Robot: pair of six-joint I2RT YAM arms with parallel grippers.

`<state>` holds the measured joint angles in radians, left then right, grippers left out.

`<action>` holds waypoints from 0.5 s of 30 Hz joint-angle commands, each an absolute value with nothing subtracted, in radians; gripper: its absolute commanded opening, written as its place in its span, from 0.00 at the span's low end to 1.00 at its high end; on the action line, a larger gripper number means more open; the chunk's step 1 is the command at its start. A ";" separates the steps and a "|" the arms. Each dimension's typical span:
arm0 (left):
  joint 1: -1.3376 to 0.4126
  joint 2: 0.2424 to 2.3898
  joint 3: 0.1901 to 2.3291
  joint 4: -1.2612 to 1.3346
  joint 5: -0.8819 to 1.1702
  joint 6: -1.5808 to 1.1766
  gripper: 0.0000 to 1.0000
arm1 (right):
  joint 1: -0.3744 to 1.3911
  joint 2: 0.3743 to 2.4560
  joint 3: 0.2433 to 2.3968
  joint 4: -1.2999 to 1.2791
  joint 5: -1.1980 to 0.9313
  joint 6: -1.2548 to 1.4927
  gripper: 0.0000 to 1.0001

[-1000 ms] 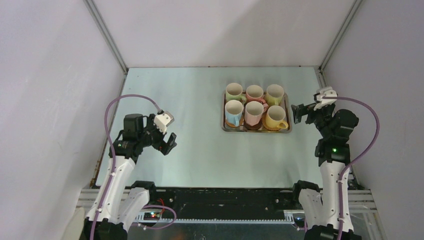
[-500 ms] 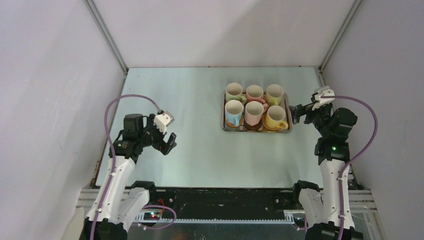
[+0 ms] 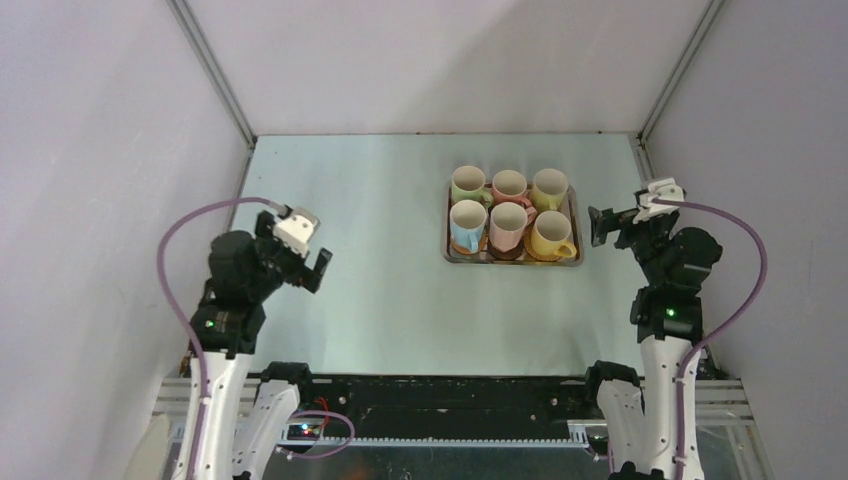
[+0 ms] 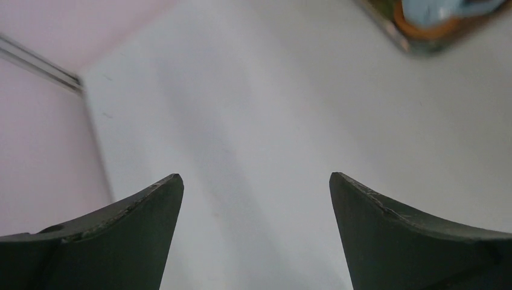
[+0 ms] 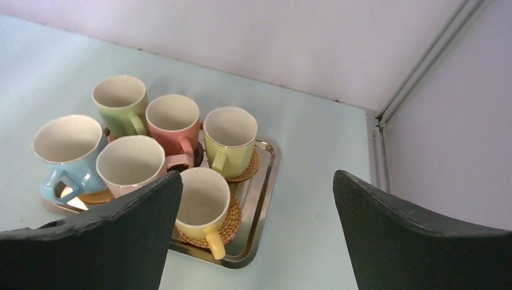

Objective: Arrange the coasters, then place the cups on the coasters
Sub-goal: Reset both arms

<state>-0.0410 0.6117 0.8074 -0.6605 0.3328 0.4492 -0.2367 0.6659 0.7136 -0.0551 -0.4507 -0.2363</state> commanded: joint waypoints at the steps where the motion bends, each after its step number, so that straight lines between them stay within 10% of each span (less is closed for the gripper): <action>1: -0.025 0.627 1.058 -0.687 0.237 0.442 0.98 | -0.228 0.647 0.877 -0.096 -0.373 -0.182 0.99; 15: -0.026 0.634 1.505 -0.801 0.229 0.339 0.98 | -0.218 0.641 1.315 -0.406 -0.602 -0.061 0.99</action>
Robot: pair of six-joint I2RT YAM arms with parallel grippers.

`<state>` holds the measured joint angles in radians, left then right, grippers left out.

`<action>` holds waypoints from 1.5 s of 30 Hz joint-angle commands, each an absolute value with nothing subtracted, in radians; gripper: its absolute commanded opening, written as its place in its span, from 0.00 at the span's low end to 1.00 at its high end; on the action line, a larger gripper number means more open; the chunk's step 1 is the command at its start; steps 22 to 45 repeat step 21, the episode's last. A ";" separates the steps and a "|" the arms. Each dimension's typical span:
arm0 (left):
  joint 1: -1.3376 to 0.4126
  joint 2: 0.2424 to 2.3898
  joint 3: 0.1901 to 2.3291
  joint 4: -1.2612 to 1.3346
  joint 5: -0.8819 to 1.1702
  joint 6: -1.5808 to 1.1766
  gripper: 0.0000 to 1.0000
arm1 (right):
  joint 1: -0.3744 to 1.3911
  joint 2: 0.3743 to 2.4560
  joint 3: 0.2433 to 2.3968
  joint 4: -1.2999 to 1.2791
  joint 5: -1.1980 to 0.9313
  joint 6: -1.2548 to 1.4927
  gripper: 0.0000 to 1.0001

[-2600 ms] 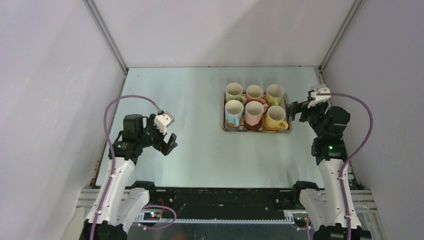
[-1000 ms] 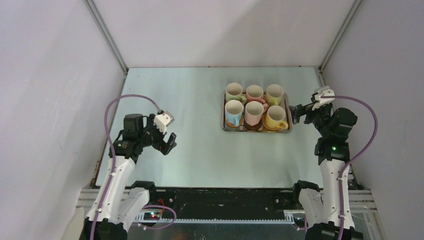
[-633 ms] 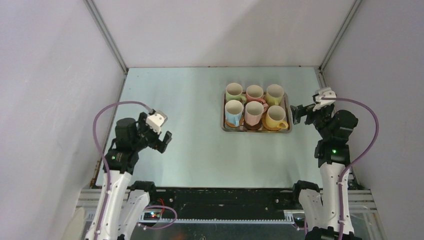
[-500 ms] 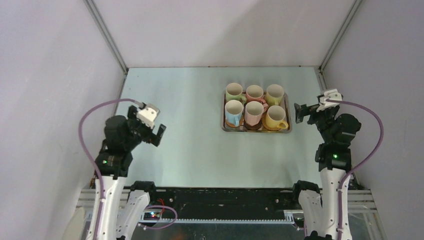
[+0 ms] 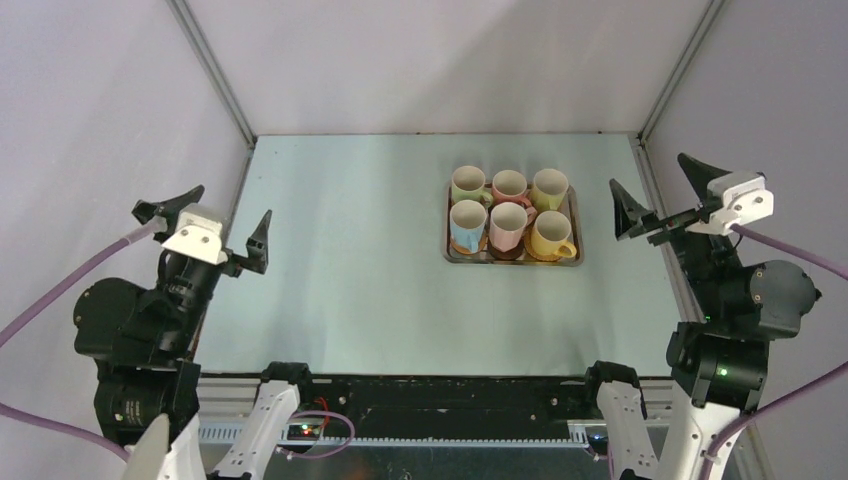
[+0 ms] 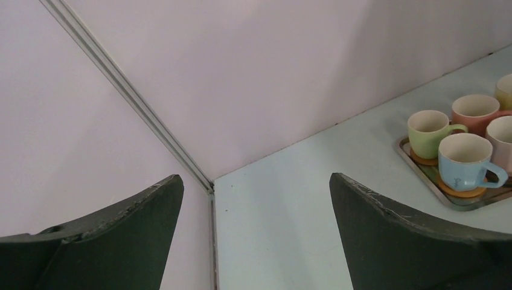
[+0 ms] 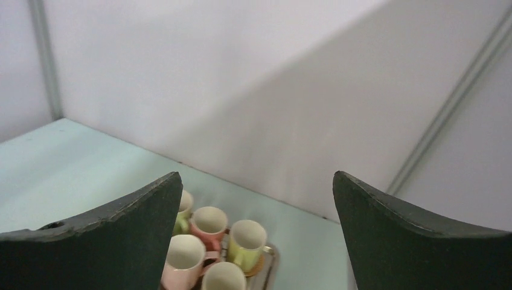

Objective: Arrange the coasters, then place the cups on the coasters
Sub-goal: Reset both arms

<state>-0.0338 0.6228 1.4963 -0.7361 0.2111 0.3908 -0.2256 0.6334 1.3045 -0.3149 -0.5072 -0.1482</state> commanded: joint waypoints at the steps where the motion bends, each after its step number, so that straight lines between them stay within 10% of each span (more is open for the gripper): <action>1: -0.026 0.633 1.505 -0.803 0.235 0.333 0.98 | -0.217 0.635 1.315 -0.395 -0.625 -0.026 0.99; 45: -0.026 0.639 1.561 -0.849 0.330 0.292 0.98 | -0.216 0.654 1.369 -0.371 -0.700 0.096 0.99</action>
